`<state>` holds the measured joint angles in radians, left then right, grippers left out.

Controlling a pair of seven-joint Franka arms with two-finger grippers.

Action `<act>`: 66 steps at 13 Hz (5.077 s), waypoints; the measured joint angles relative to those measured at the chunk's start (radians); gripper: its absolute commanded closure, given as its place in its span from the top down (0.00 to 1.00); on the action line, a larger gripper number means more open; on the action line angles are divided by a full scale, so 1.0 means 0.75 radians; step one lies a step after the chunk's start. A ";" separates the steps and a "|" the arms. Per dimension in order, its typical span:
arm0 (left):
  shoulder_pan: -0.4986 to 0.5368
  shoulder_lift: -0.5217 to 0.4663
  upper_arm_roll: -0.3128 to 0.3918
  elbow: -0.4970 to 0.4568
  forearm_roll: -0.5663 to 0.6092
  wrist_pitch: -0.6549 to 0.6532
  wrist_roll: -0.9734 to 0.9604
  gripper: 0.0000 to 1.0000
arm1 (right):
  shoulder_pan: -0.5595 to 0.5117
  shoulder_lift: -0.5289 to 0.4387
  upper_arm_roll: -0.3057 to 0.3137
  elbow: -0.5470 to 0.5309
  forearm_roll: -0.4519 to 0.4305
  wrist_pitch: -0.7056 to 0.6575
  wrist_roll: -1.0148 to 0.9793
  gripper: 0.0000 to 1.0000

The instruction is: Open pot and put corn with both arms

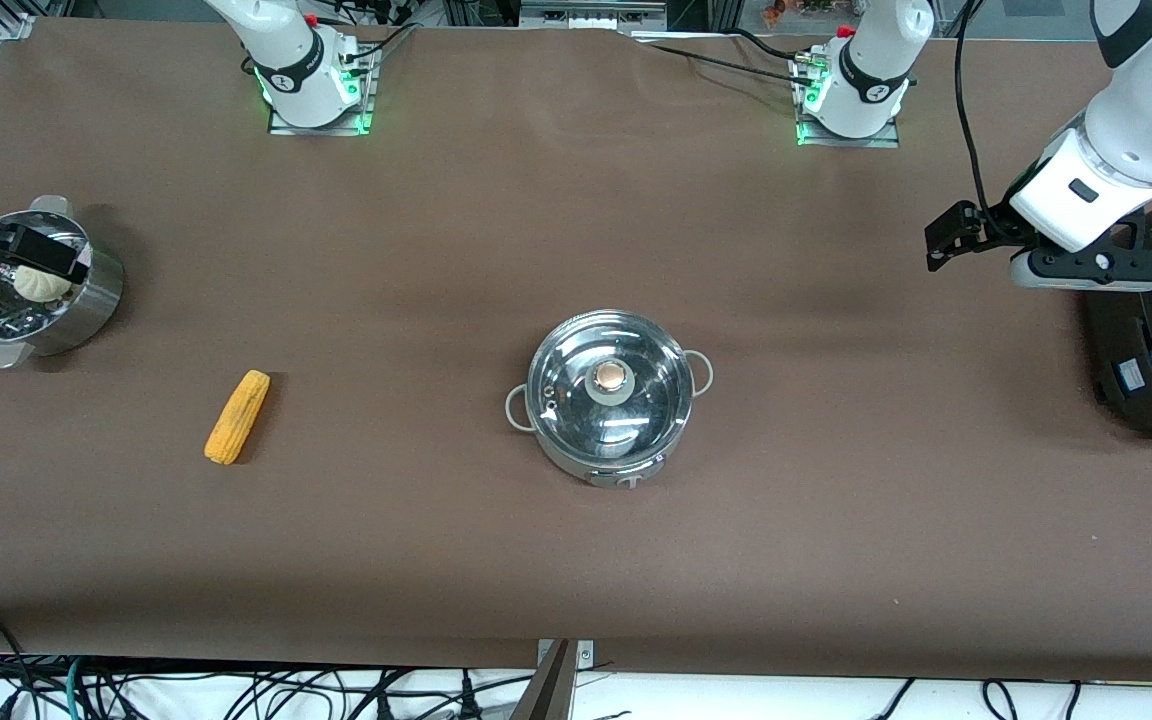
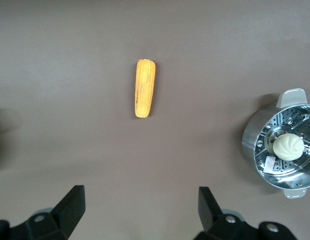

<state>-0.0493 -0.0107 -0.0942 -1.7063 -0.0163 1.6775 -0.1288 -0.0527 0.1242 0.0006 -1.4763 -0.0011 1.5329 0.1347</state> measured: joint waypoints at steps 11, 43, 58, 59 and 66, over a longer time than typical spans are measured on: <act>0.000 0.000 0.000 0.000 0.000 0.000 0.000 1.00 | 0.002 0.000 0.003 0.000 0.000 0.000 0.000 1.00; -0.755 1.038 0.050 0.702 -0.002 0.467 -0.554 0.51 | 0.008 0.701 0.010 -0.014 0.062 0.646 -0.003 1.00; -0.507 0.691 0.081 0.656 0.101 -0.211 -0.106 0.00 | 0.010 0.672 0.059 -0.074 0.071 0.571 -0.002 0.02; -0.408 0.674 0.084 0.590 0.102 -0.210 0.070 0.00 | 0.011 0.623 0.094 -0.019 0.077 0.466 0.020 0.04; -0.030 0.664 0.081 0.064 0.101 0.238 0.595 0.00 | -0.083 0.607 0.186 -0.035 0.073 0.550 -0.104 1.00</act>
<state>-0.0722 0.4873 -0.0336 -1.6581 0.0598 1.8560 0.3173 -0.1148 0.5792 0.1402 -1.5022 0.0533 1.9452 0.0564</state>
